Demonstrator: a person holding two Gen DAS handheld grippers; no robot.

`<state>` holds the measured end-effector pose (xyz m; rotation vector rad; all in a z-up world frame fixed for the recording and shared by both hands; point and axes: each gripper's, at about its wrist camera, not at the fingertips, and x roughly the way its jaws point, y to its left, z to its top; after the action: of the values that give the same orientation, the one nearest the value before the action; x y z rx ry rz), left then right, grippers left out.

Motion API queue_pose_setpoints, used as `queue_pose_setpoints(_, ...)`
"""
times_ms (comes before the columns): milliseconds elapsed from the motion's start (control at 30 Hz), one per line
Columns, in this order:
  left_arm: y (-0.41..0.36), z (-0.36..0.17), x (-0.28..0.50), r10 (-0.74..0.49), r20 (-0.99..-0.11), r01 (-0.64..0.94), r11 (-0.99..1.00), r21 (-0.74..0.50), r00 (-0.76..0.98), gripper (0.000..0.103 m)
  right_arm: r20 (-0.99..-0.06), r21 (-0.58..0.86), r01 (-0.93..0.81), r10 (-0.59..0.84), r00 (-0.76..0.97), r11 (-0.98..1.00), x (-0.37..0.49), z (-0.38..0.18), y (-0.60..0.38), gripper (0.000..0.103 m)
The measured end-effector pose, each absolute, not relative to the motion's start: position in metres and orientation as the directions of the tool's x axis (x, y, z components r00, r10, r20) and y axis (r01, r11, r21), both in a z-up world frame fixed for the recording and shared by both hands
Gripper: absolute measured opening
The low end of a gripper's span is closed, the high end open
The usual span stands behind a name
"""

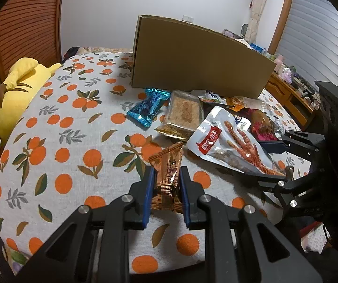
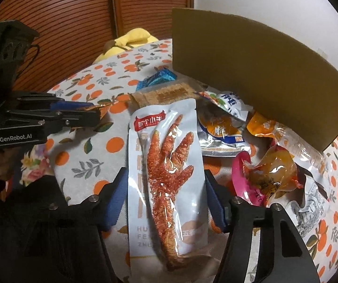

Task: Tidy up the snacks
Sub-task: 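Grasp the copper-wrapped candy with the left tool while the right tool grasps the chicken-feet pouch, then carry both snacks over the box and open both tools to drop them inside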

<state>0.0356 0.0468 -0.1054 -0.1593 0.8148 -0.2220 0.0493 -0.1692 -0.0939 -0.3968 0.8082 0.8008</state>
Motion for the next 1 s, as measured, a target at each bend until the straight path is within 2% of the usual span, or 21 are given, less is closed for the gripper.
queue_pose_setpoints(333,0.044,-0.11,0.036,-0.257,-0.709,0.137,0.965,-0.223,0.657,0.019,-0.765,-0.042,-0.767,0.473,0.437,0.64,0.047,-0.097,-0.167,0.063)
queue_pose_setpoints(633,0.042,-0.1,0.033,-0.256,-0.69,0.149,0.966,-0.212,0.677,0.019,-0.728,-0.03,-0.755,0.503,0.465,0.655,0.044,-0.086,-0.173,0.055)
queue_pose_setpoints(1000,0.038,-0.097,0.034,-0.263,-0.685,0.16,0.964,-0.212,0.68,0.019,-0.705,-0.036,-0.746,0.512,0.491,0.665,0.041,-0.082,-0.176,0.054)
